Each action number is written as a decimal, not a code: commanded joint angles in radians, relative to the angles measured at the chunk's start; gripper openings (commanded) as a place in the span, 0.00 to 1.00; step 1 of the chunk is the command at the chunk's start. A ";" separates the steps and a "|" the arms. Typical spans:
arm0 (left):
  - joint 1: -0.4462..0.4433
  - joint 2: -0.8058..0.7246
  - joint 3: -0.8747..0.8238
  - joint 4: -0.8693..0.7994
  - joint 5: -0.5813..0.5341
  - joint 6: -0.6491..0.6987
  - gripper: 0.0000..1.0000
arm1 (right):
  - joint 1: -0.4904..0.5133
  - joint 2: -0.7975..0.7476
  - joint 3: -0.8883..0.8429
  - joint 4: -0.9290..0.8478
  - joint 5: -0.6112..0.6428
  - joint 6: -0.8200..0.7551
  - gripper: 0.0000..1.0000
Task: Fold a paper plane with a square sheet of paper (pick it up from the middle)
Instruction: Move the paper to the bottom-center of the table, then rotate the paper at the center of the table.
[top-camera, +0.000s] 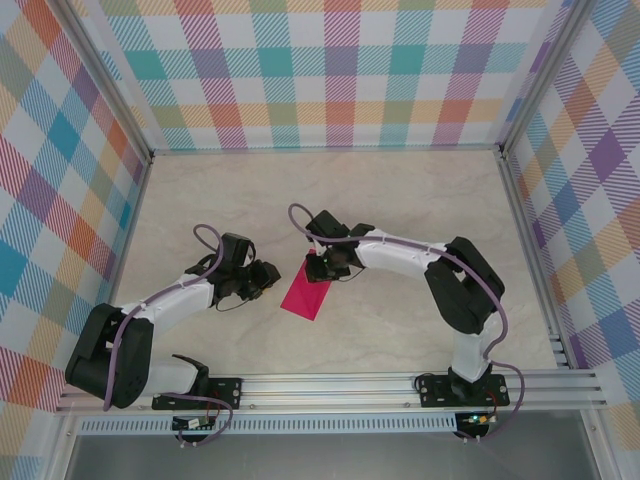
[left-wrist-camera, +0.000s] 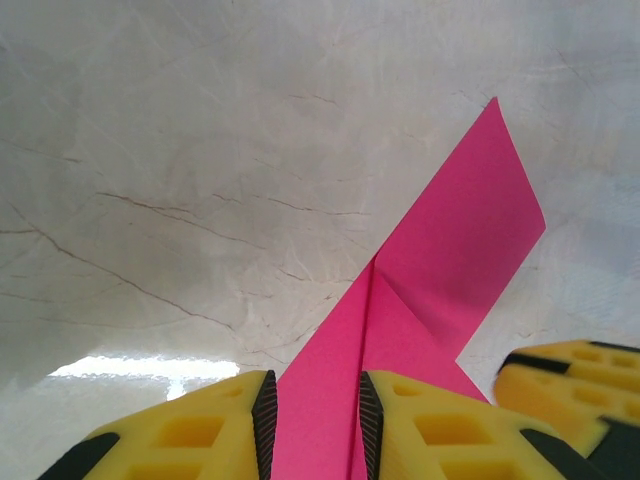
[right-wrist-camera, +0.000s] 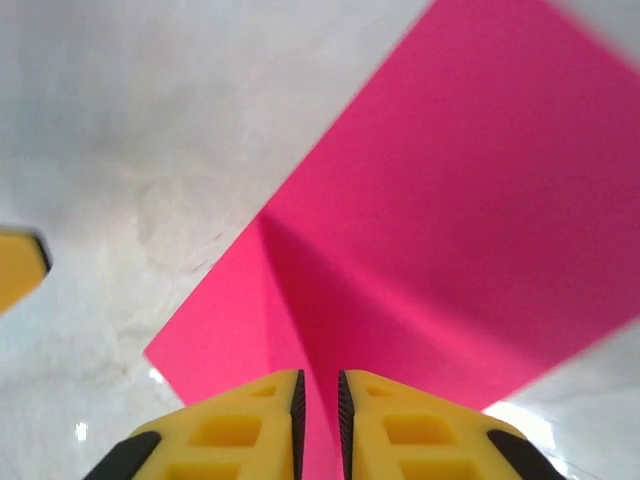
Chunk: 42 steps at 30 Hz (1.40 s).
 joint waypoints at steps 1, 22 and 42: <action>-0.013 0.004 -0.003 -0.019 0.012 0.015 0.30 | -0.037 0.057 0.044 -0.065 0.085 0.124 0.21; -0.090 0.047 0.061 -0.115 -0.061 0.016 0.29 | -0.096 0.386 0.326 -0.080 -0.013 -0.103 0.25; -0.126 0.065 0.036 0.167 0.099 0.012 0.18 | -0.131 -0.043 0.064 0.042 -0.243 0.039 0.22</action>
